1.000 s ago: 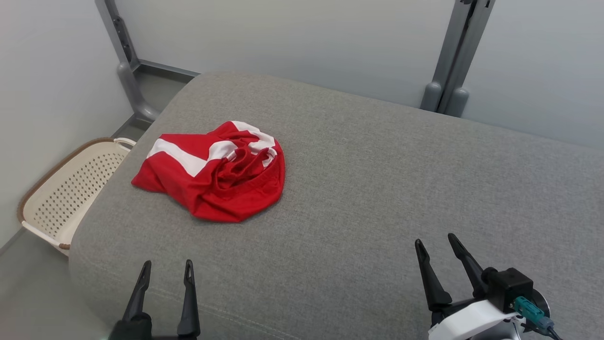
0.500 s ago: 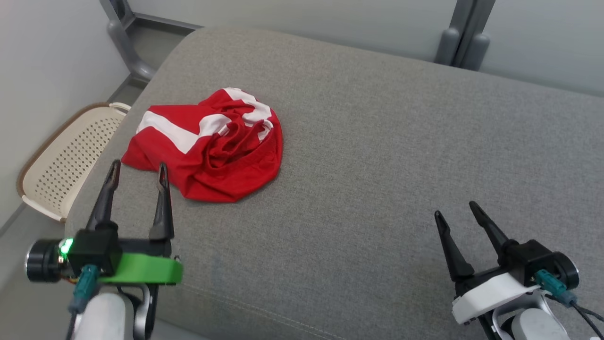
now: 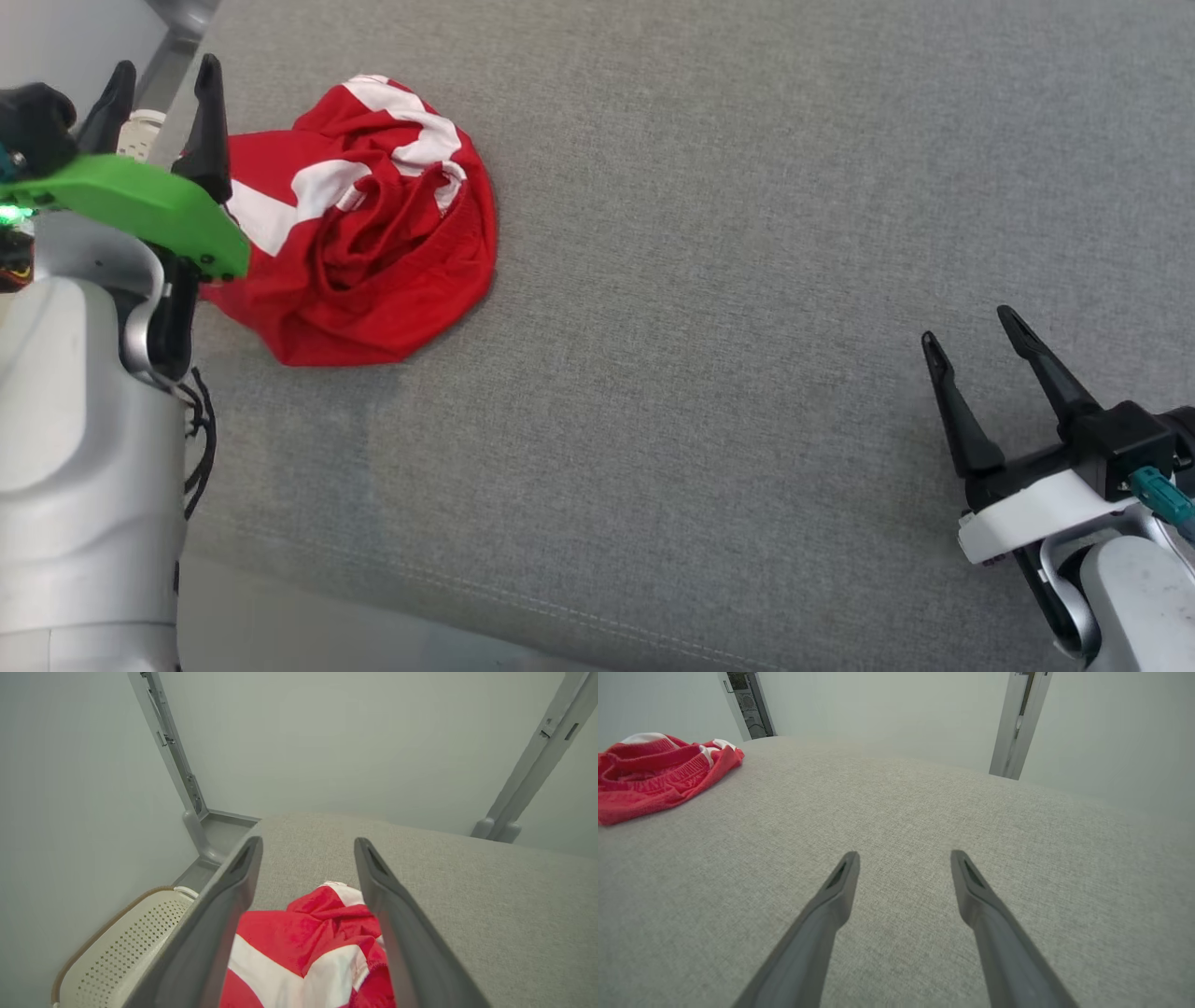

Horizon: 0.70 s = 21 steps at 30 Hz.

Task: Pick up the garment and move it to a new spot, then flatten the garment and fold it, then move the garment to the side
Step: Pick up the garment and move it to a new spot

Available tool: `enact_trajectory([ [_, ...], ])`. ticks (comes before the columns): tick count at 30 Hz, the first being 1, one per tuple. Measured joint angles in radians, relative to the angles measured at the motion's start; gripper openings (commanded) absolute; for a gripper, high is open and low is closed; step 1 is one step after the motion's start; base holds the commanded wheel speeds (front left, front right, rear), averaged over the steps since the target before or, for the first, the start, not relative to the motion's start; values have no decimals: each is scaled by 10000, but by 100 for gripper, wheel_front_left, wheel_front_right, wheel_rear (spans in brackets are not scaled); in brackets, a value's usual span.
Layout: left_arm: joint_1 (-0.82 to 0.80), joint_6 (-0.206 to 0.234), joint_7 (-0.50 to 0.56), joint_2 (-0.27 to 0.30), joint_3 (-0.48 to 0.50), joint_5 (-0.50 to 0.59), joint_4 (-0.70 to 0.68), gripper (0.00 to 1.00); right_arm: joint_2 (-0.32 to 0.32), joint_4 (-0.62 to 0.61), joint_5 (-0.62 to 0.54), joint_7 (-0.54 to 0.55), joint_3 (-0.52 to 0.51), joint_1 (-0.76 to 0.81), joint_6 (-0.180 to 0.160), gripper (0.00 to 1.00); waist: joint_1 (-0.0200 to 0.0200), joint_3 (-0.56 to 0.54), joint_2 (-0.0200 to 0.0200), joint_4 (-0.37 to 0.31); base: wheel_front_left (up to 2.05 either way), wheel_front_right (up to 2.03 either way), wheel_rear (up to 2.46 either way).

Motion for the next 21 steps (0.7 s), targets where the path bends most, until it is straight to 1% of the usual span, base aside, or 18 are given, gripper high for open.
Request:
enact_trajectory([
  [4, -746, -10, 1078, 123, -297, -1223, 1421, 100, -167, -138, -6, 0, -58, -213, -2, 100, 0, 511, 0, -230, 0, 0, 0],
  [6, -992, -12, 1429, 148, -541, -1952, 1862, 100, -221, -188, -17, 0, -67, -326, -2, 100, 1, 759, 0, -355, 0, 0, 0],
  [8, -1125, -12, 1672, 201, -830, -2454, 2155, 100, -238, -240, -52, 0, -73, -415, 0, 100, 0, 975, 0, -463, 0, 0, 0],
  [12, -1213, -13, 1818, 301, -1461, -3223, 2629, 100, -276, -347, -86, 0, -171, -557, 0, 100, 1, 1412, 0, -650, 0, 0, 0],
  [18, -1411, -13, 1820, 378, -2107, -3764, 3484, 100, -322, -570, -150, -23, -276, -727, 0, 100, 0, 1976, 0, -819, 0, 0, 0],
  [19, -1492, -15, 1710, 441, -2199, -3793, 3605, 42, -318, -598, -174, -29, -280, -747, 0, 100, 0, 2057, 0, -845, 0, 0, 0],
  [20, -1539, -17, 1536, 495, -2249, -3799, 3701, 0, -313, -610, -174, -31, -274, -775, 0, 100, 0, 2112, 0, -866, 0, 0, 0],
  [21, -1603, -31, 1269, 571, -2328, -3793, 3816, 0, -303, -612, -174, -31, -265, -825, 2, 100, 0, 2166, 0, -897, 0, 0, 0],
])
